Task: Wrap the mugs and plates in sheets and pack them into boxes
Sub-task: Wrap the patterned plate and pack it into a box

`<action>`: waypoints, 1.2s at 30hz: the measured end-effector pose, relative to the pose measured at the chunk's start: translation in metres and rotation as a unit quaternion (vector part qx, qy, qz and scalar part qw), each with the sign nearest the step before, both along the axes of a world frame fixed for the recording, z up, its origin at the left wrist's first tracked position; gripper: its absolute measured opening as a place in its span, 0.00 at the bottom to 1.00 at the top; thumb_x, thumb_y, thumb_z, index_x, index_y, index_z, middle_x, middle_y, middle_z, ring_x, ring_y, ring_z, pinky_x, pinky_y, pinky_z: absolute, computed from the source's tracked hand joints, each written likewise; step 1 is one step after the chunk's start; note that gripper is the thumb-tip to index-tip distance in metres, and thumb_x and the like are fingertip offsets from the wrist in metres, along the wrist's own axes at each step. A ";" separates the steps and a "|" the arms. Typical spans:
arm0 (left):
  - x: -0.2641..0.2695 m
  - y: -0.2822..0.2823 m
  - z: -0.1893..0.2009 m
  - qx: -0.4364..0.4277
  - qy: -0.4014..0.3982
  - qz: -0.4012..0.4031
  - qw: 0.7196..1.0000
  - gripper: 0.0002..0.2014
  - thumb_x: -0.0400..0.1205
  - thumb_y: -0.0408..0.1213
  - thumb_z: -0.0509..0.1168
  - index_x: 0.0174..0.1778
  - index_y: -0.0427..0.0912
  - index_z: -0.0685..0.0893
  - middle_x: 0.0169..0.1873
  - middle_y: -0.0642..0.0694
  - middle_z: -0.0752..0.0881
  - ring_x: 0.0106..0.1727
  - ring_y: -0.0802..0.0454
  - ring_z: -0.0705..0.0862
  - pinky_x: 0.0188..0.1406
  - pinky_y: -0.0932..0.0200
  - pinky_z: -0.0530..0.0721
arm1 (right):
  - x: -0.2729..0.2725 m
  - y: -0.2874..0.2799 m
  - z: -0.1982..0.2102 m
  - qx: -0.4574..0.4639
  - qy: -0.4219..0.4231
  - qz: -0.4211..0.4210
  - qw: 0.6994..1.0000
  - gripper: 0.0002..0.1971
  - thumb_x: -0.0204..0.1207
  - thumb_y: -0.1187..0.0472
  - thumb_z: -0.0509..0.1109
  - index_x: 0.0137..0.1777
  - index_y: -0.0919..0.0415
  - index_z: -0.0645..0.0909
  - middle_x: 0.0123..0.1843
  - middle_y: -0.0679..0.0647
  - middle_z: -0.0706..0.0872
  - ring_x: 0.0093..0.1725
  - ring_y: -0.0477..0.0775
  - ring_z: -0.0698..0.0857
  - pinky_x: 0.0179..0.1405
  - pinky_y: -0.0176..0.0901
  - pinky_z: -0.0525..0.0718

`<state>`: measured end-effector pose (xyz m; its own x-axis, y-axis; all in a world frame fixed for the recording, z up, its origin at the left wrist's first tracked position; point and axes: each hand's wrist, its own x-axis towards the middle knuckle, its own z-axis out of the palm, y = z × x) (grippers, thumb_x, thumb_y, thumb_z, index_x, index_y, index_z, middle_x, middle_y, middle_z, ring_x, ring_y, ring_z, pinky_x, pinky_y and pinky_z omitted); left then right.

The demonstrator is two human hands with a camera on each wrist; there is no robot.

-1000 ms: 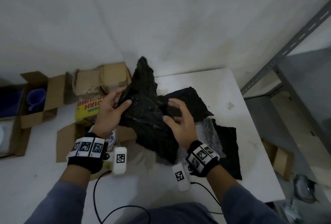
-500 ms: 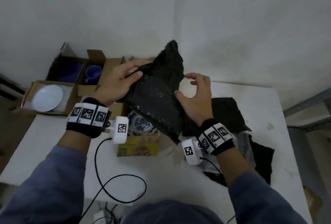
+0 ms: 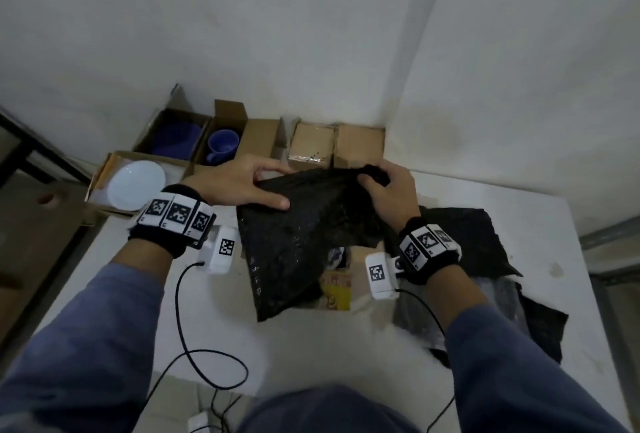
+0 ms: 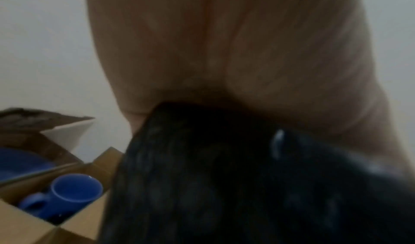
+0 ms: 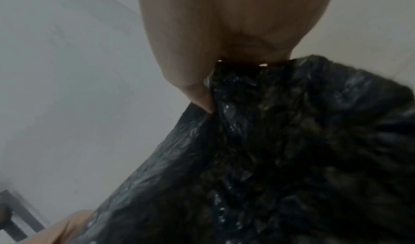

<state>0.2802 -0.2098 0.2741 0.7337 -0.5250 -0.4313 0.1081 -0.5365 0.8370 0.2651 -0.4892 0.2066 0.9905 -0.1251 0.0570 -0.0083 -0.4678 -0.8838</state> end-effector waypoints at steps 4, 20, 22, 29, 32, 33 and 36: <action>0.011 0.032 -0.002 0.123 0.044 -0.039 0.991 0.14 0.71 0.38 0.80 0.51 0.46 0.89 0.45 0.48 0.93 0.47 0.50 0.92 0.42 0.61 0.88 | -0.002 -0.008 -0.004 -0.026 0.018 -0.060 0.998 0.05 0.74 0.65 0.69 0.39 0.56 0.83 0.39 0.52 0.87 0.43 0.51 0.83 0.43 0.36 0.73; 0.023 0.026 -0.086 0.273 -0.273 0.046 0.921 0.24 0.77 0.45 0.73 0.68 0.57 0.75 0.64 0.51 0.75 0.64 0.49 0.76 0.60 0.48 0.80 | -0.007 -0.035 -0.035 -0.413 0.124 -0.119 0.895 0.28 0.67 0.51 0.72 0.68 0.51 0.72 0.64 0.56 0.75 0.64 0.61 0.76 0.64 0.62 0.70; 0.008 0.014 -0.098 0.216 -0.274 -0.013 0.937 0.17 0.78 0.44 0.72 0.61 0.61 0.77 0.60 0.57 0.74 0.61 0.56 0.76 0.59 0.52 0.81 | -0.012 -0.029 -0.033 -0.437 0.046 -0.123 0.890 0.26 0.67 0.52 0.72 0.66 0.51 0.75 0.62 0.55 0.75 0.63 0.60 0.75 0.66 0.62 0.69; -0.032 -0.015 -0.150 0.284 -0.293 -0.146 0.901 0.27 0.77 0.52 0.72 0.72 0.56 0.75 0.71 0.51 0.70 0.71 0.49 0.71 0.65 0.49 0.73 | -0.046 0.034 -0.058 -0.459 0.100 0.261 0.843 0.29 0.71 0.50 0.70 0.74 0.52 0.72 0.71 0.53 0.73 0.70 0.59 0.71 0.67 0.54 0.69; -0.037 -0.021 -0.159 0.319 -0.315 -0.161 0.879 0.27 0.76 0.53 0.72 0.72 0.56 0.75 0.75 0.49 0.70 0.75 0.48 0.71 0.68 0.47 0.69 | -0.045 0.042 -0.068 -0.543 0.128 0.262 0.788 0.33 0.70 0.52 0.72 0.76 0.57 0.69 0.74 0.58 0.70 0.72 0.64 0.67 0.69 0.60 0.66; -0.037 -0.022 -0.160 0.329 -0.321 -0.170 0.871 0.27 0.76 0.54 0.72 0.71 0.55 0.76 0.74 0.49 0.72 0.75 0.48 0.72 0.68 0.47 0.69 | -0.043 0.043 -0.068 -0.561 0.132 0.260 0.775 0.34 0.70 0.52 0.73 0.75 0.58 0.69 0.74 0.59 0.70 0.72 0.65 0.67 0.69 0.61 0.65; -0.032 -0.029 -0.159 0.344 -0.340 -0.193 0.854 0.30 0.71 0.52 0.74 0.70 0.50 0.79 0.70 0.45 0.77 0.68 0.46 0.79 0.65 0.48 0.72 | -0.036 0.049 -0.068 -0.606 0.138 0.270 0.735 0.37 0.70 0.50 0.74 0.76 0.62 0.67 0.73 0.63 0.68 0.72 0.66 0.66 0.70 0.62 0.64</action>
<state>0.2486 -0.2383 0.1154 0.7669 -0.5784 -0.2782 -0.5729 -0.8123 0.1095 0.2295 -0.4398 0.1382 0.8716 0.2685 -0.4101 0.3683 -0.9108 0.1864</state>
